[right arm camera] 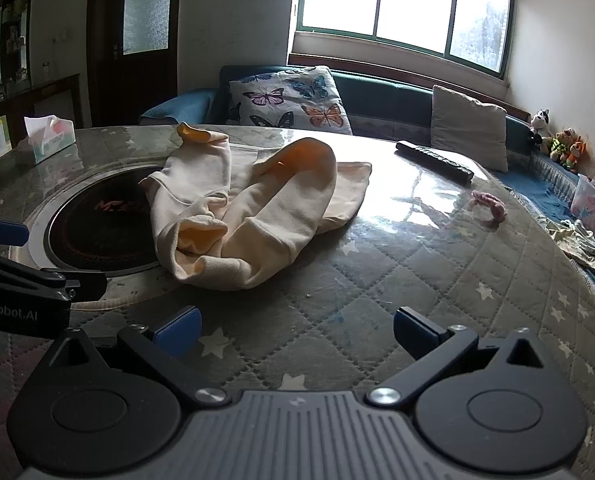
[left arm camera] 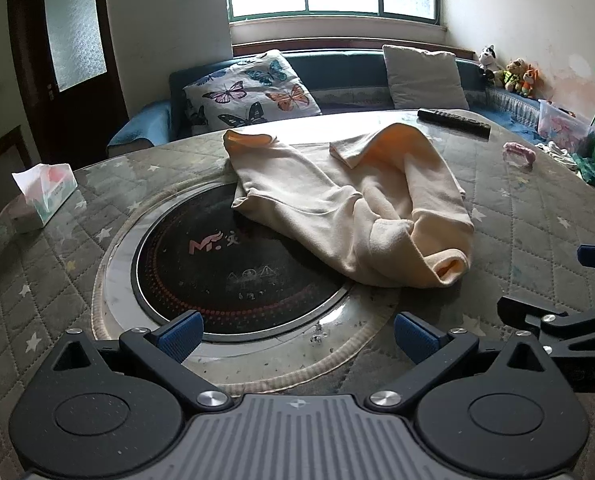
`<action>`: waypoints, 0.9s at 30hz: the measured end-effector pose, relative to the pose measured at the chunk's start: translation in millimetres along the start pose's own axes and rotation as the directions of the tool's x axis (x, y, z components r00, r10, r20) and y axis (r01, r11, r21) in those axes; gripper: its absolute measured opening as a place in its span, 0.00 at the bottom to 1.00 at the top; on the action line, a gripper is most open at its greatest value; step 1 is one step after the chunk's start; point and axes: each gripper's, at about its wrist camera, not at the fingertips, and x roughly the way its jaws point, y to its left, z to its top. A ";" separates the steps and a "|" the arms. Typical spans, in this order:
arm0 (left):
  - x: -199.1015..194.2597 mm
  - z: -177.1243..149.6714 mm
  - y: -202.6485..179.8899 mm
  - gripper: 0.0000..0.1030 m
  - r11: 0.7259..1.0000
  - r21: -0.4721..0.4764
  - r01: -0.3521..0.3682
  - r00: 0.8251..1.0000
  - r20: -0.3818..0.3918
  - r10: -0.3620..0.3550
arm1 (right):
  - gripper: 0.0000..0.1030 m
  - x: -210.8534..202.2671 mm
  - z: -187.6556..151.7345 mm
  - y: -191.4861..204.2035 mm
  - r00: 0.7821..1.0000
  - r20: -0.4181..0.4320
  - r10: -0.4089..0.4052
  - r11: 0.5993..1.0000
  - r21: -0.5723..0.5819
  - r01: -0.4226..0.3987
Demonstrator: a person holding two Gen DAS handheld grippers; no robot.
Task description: Fold clothes
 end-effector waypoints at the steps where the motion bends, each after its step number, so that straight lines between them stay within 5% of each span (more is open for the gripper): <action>1: 0.7 0.3 0.8 1.00 1.000 -0.002 -0.001 1.000 -0.002 0.001 | 1.00 0.9 -0.1 -0.8 1.000 -0.002 0.000 1.000 0.001 0.000; 27: 11.8 20.1 4.4 1.00 1.000 -0.004 -0.008 1.000 0.008 0.008 | 1.00 16.8 14.3 -8.2 1.000 -0.017 0.014 0.999 -0.029 -0.014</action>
